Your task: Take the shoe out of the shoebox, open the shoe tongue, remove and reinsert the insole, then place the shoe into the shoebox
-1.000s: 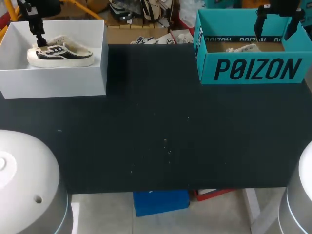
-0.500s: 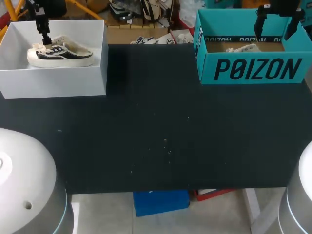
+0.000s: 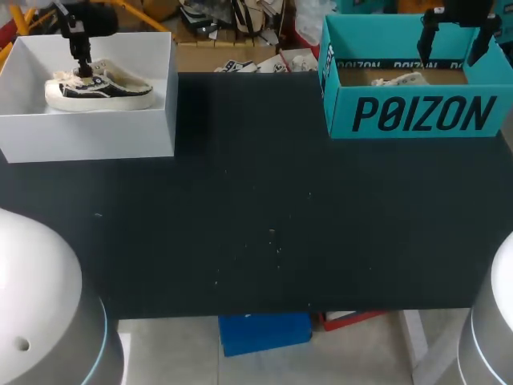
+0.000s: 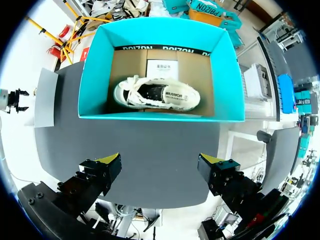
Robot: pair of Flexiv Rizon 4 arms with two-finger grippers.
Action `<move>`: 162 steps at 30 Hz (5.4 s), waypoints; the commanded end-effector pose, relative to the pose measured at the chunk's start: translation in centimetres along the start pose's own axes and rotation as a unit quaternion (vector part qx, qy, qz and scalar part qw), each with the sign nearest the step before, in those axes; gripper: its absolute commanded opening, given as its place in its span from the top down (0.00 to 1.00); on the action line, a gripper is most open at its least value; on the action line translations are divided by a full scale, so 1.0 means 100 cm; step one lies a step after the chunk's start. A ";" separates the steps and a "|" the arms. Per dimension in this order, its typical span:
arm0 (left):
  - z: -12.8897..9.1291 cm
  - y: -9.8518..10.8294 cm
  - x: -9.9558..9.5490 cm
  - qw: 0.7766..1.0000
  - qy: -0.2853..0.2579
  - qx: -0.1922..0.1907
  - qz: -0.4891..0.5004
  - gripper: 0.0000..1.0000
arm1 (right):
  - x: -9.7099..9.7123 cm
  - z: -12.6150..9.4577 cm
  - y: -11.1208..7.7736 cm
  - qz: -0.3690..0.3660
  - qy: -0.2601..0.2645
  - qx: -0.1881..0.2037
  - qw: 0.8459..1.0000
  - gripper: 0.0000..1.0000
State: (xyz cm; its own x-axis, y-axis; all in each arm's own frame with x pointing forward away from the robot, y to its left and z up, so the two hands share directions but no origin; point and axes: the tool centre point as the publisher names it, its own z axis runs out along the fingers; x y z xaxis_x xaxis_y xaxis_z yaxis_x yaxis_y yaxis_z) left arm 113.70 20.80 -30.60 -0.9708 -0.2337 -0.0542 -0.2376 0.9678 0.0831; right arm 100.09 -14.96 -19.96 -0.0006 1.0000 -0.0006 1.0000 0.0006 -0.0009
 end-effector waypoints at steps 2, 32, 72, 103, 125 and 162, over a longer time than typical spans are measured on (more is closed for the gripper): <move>0.017 -0.006 -0.014 1.000 0.011 -0.005 0.007 0.25 | 0.000 0.000 0.000 0.000 0.000 0.000 1.000 0.00; 0.091 -0.019 -0.013 0.999 0.045 -0.021 0.010 0.55 | 0.000 0.000 0.000 0.000 0.000 0.000 1.000 0.00; 0.019 -0.001 -0.021 0.999 -0.010 -0.004 0.035 1.00 | 0.000 0.000 0.000 0.000 0.000 0.000 1.000 0.00; -0.170 -0.068 0.209 0.987 -0.159 0.021 0.030 1.00 | 0.000 0.000 0.000 0.000 0.000 0.000 1.000 0.00; -0.100 -0.172 0.364 0.983 -0.162 0.013 0.088 1.00 | 0.000 0.000 0.000 0.000 0.000 0.000 1.000 0.00; 0.036 -0.279 0.397 0.987 -0.128 0.008 0.096 1.00 | 0.000 0.000 0.000 0.000 0.000 0.000 1.000 0.00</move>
State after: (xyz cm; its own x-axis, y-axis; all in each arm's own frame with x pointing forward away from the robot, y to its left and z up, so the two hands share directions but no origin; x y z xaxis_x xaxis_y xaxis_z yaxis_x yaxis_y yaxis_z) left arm 81.43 -14.25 -37.22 -0.9574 -0.0150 -0.2884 -0.0437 0.9947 0.0933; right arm 100.09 -14.96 -19.96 -0.0005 1.0000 -0.0005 1.0000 0.0005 -0.0010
